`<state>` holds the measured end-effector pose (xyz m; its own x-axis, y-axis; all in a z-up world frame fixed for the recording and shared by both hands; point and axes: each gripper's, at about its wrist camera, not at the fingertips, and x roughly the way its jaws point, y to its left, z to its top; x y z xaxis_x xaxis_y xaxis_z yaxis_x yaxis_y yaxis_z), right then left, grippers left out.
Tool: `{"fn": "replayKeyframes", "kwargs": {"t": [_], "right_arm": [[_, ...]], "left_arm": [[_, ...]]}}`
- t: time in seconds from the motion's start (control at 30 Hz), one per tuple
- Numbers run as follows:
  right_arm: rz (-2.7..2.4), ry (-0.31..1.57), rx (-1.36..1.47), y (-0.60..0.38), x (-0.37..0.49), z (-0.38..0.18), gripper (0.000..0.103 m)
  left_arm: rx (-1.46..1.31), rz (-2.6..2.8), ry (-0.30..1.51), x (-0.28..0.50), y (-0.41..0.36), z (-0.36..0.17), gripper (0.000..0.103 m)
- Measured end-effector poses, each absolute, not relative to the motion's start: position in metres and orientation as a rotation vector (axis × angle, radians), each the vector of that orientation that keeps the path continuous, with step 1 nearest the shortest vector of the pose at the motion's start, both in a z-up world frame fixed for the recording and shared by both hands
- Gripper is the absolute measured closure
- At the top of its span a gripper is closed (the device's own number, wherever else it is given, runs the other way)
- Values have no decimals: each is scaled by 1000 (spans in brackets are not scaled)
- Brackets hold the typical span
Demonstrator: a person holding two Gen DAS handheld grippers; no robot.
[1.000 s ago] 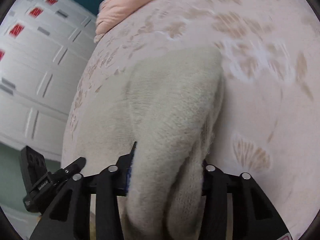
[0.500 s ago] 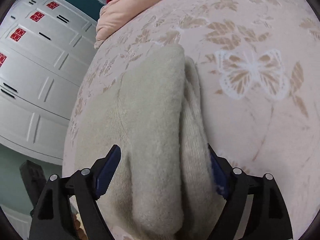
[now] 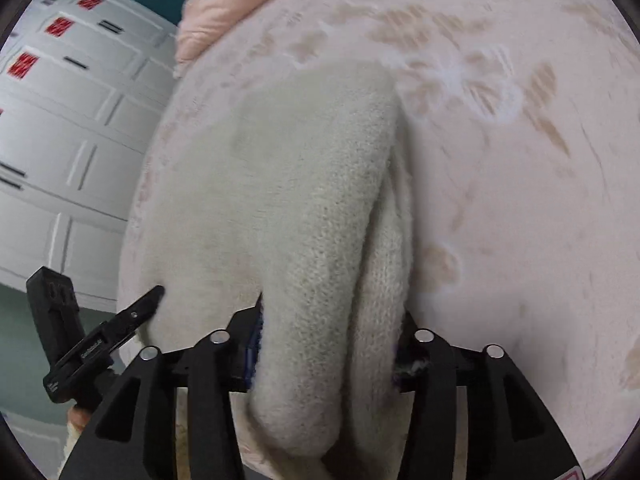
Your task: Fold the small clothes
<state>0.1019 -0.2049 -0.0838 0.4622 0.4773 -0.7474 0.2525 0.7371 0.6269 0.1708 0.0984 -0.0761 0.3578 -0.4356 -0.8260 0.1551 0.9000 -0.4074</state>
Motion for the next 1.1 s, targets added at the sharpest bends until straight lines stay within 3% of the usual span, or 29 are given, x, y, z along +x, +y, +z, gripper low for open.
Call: {"fn": "replayKeyframes", "kwargs": {"t": [0.07,0.13,0.2,0.3,0.4,0.43,0.57,0.63,0.77,0.9,1.0,1.1], "right_arm": [[116,1027,746,-212,89,-59,49],[121,992,722,-217,91,-43,37],[121,996,712,-219,107,-39,35],[126,1053,677,-215,144,-51,36],[158,1104,552,-193,177,-45,87],[212,1042,490,-181,180,-23,87],[382,825,368,-153,173,53,88],[347,851,381,-163,181,37,88],[103,1188,355,-191,193,-66,85],[93,1019,477,-210,142,-26,73],[146,948,468,-202,101,1,73],[149,1023,375,-184,78,-18,76]], "left_arm": [[-322,-353,1107,162,107,-63,39],[-314,-328,1074,153,114,-48,40],[-295,-310,1028,142,120,-34,32],[-261,-263,992,128,118,-23,31],[-251,-236,994,117,114,-20,31],[-256,-236,998,114,113,-19,31],[-230,-228,992,106,112,-20,31],[-202,-217,1013,107,108,-27,31],[-181,-198,1056,111,99,-41,31],[-172,-183,1064,111,97,-43,31],[-149,-166,1060,109,97,-41,31],[-147,-160,1001,103,93,-24,31]]}}
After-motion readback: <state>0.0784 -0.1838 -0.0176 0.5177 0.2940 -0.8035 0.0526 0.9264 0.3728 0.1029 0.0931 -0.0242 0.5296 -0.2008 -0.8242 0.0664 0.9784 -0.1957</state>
